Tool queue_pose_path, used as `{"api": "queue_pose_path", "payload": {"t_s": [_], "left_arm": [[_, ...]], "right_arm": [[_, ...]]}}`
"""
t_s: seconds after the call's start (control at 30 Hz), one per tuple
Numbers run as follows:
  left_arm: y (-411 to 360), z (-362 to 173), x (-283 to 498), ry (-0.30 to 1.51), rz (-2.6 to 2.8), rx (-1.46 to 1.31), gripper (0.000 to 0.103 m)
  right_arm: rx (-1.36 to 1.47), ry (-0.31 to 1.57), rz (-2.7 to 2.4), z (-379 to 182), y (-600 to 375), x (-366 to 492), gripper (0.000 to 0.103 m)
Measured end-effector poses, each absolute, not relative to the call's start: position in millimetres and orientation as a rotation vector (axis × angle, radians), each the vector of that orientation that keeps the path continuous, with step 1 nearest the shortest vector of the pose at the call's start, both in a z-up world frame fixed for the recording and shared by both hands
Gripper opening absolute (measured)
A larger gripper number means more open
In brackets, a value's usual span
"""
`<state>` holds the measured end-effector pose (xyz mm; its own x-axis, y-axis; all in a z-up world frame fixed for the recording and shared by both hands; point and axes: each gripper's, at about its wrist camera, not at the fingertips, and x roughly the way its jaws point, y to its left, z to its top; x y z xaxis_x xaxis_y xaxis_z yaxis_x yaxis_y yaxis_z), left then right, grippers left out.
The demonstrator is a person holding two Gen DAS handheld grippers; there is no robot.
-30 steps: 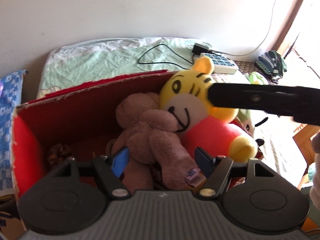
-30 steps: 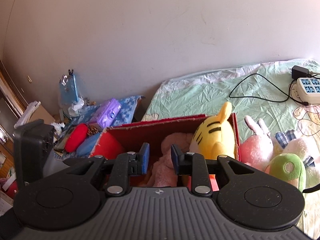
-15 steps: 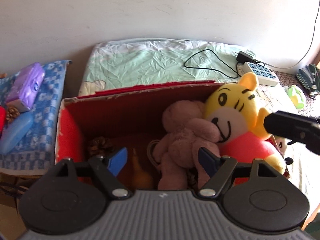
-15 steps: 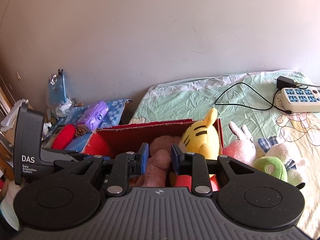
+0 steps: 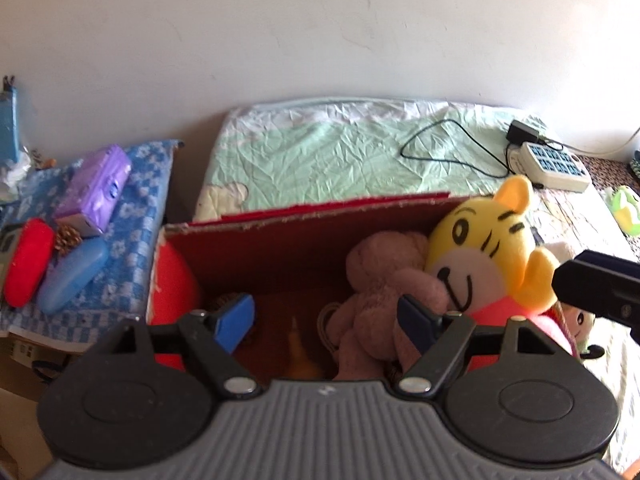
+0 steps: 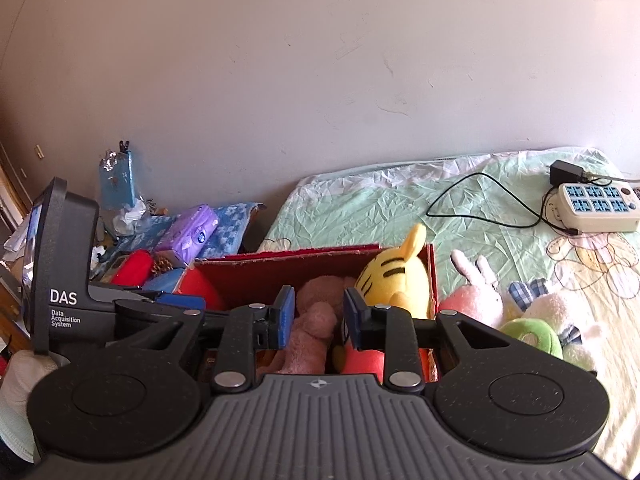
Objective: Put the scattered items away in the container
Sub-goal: 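Move the right tool out of the box toward the green mushroom-head plush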
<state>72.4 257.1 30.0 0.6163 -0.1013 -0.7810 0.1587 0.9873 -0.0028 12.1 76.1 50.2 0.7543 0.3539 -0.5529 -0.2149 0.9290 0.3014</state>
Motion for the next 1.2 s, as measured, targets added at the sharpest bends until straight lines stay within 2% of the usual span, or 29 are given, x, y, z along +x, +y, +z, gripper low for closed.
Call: {"api": "queue_pose_path", "payload": {"t_s": [0.53,0.67,1.07,1.2], "left_arm": [[207,49,41,0.841,-0.009,0.033,0.082],[190,47,34,0.837,0.013,0.029,0.078],[111,62,3,0.723,-0.199,0.016,0.079],[72,53,-10,0.730,-0.326,0.048,0.079]], "right_arm": [[0.245,0.668,0.373,49,-4,12,0.032],[0.254,0.699,0.395,37,-27,13,0.032],[0.339,0.842,0.325,-15,-113,20,0.032],[0.388,0.889,0.336,-31,-132,25,0.038]]}}
